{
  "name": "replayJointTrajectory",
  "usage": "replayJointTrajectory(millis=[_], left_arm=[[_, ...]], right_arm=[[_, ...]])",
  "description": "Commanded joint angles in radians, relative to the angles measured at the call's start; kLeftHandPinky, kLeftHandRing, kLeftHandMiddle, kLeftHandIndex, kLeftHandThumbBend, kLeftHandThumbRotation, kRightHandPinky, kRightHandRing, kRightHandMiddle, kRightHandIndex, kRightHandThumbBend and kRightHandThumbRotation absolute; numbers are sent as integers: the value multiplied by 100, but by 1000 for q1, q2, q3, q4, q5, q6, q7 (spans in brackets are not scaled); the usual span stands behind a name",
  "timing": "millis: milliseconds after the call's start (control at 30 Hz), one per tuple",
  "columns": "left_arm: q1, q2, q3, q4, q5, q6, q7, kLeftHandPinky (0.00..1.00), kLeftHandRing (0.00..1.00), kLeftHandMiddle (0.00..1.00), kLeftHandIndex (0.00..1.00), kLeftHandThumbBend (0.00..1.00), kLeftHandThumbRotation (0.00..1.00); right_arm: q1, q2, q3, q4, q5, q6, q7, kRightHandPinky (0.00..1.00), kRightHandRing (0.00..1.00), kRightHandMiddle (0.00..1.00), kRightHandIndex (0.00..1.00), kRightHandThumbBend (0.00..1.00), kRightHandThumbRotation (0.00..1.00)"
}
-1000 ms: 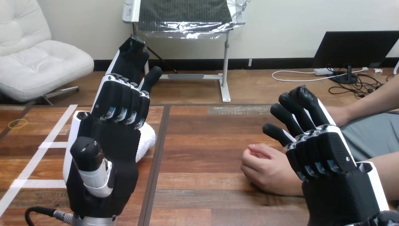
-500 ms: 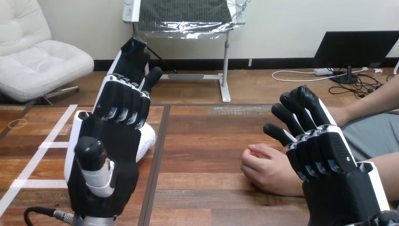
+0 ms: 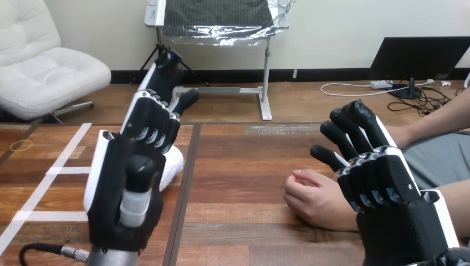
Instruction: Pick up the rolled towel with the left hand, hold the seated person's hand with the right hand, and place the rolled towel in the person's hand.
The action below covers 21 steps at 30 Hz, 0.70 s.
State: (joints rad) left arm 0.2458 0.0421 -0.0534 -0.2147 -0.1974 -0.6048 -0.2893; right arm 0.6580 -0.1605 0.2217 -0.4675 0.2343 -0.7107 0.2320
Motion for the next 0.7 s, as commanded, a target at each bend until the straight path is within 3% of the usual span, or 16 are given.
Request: replayJointTrajectory(millis=[0, 300, 667], left_arm=[[-89, 3, 46, 60, 84, -3, 53, 89, 99, 100, 96, 96, 84], [-166, 14, 74, 173, 151, -30, 105, 87, 99, 100, 97, 100, 65], [-238, 45, 97, 261, 286, -1, 194, 89, 100, 100, 99, 100, 42]], right_arm=[[-46, 4, -8, -35, 6, 5, 3, 86, 93, 93, 93, 99, 100], [-46, 10, -9, -31, 1, 4, 1, 86, 93, 93, 93, 99, 100], [-46, 11, -9, -28, 2, 2, 1, 87, 93, 93, 93, 99, 100]])
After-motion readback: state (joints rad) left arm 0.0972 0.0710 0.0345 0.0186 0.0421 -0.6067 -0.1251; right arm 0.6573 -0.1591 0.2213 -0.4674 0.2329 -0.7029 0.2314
